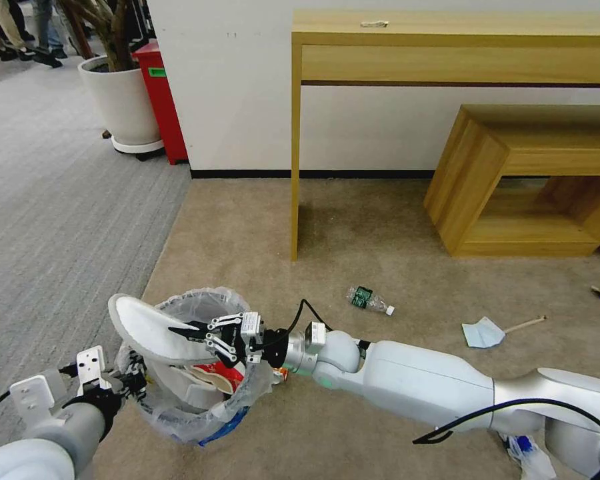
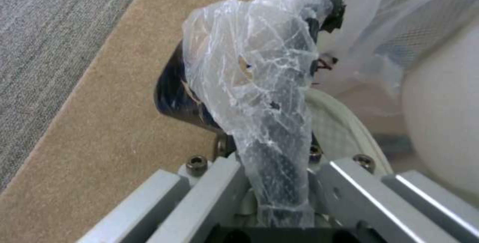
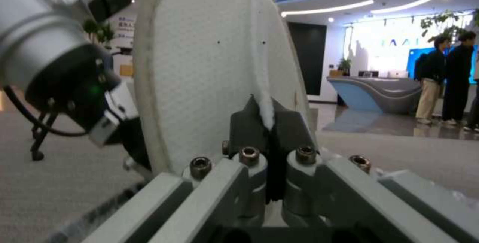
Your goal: Pick up the trash bin and place the garbage on the floor into it.
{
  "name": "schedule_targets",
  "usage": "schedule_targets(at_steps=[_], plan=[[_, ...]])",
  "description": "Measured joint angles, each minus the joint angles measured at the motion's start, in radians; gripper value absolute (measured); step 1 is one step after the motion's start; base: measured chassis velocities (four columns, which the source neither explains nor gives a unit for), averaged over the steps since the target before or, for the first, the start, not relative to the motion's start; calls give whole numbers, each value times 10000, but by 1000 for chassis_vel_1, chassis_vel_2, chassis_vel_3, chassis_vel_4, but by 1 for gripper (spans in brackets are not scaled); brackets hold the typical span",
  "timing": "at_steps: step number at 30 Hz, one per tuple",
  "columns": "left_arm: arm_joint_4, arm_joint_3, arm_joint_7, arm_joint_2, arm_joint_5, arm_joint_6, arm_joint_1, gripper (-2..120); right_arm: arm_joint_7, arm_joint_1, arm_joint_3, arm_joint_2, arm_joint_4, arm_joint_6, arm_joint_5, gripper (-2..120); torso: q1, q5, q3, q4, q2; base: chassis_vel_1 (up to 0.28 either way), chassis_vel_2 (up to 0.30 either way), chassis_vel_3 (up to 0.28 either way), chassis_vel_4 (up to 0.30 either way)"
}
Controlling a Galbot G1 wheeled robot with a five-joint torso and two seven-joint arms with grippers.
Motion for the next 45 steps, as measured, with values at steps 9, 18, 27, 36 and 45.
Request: schedule_targets(at_steps=[9, 18, 27, 36, 45], plan=[[-49, -143, -111, 124, -231, 3, -66, 1, -161, -184, 130, -150, -303, 52, -161, 0, 0, 0, 0, 0, 0, 0, 0, 0, 0], [127, -185, -159, 175, -329, 0, -200, 1, -291, -136, 247, -327, -131, -17, -143, 29, 0, 0, 0, 0, 0, 0, 0, 0, 0], [219, -182, -166, 156, -325, -2, -221, 1, -283, -106, 285, -347, 103, -108, -94, 63, 0, 0, -1, 0, 0, 0, 0, 0, 0], [296, -168, -166, 139, -295, -2, -211, 1, -24, -135, 522, -384, 432, -174, -78, 96, 0, 0, 0, 0, 0, 0, 0, 0, 0], [460, -308, -163, 186, -275, -2, -216, 1, 704, 101, 1498, -1025, 774, -571, -51, 100, 0, 0, 0, 0, 0, 0, 0, 0, 0]])
